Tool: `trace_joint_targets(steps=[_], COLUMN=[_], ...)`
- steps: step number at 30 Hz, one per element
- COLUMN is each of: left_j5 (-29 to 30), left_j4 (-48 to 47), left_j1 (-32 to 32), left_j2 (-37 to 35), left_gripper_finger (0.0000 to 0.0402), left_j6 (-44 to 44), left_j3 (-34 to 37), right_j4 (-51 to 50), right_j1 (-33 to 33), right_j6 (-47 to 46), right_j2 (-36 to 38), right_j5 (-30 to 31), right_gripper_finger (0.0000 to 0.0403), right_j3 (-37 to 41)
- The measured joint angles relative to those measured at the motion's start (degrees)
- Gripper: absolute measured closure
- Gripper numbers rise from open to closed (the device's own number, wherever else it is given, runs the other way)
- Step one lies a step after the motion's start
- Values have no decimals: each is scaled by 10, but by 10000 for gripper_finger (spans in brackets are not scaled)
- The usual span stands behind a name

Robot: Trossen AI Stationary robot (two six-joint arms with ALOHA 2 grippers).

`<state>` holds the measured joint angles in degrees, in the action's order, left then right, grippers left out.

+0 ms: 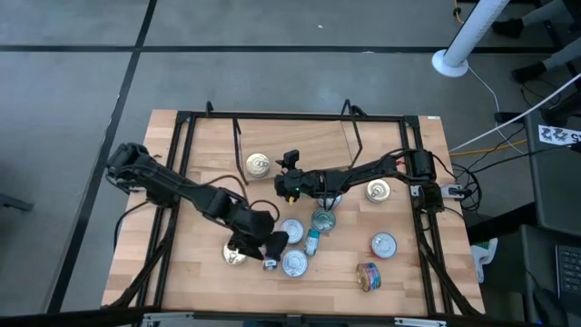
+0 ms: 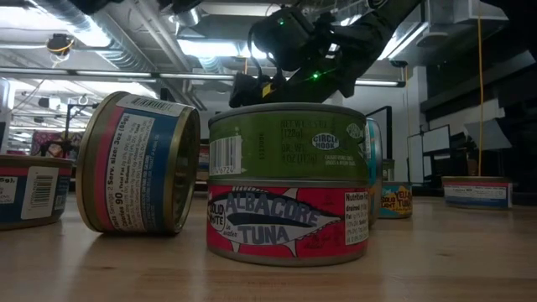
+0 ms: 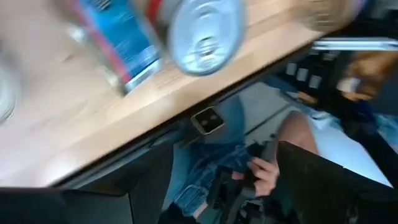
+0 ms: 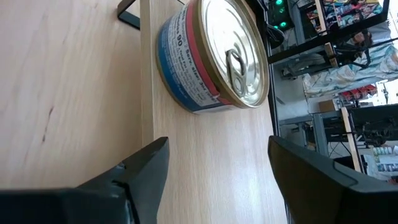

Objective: Stack canned seafood by type on shelf
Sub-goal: Stack the blue pink tuna can on top of the other blue tuna can on the shelf

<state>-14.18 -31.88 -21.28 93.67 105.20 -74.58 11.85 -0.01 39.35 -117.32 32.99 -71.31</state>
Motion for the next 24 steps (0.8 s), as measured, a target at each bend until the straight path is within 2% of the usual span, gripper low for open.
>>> trace_joint_targets(steps=[6, 12, 17, 24], left_j5=[-51, -54, -20, 36], left_j4=[-10, -16, -68, -74], left_j1=[0, 6, 15, 18], left_j2=[47, 65, 64, 75], left_gripper_finger=[124, 124, 124, 124], left_j6=[83, 102, 95, 84], left_j3=[-11, -11, -11, -12], right_j4=[0, 0, 0, 0], right_j1=[0, 0, 0, 0], right_j6=[0, 0, 0, 0], right_j2=[0, 0, 0, 0], right_j5=[0, -3, -5, -5], right_gripper_finger=[130, 130, 130, 130], right_j3=[0, 0, 0, 0])
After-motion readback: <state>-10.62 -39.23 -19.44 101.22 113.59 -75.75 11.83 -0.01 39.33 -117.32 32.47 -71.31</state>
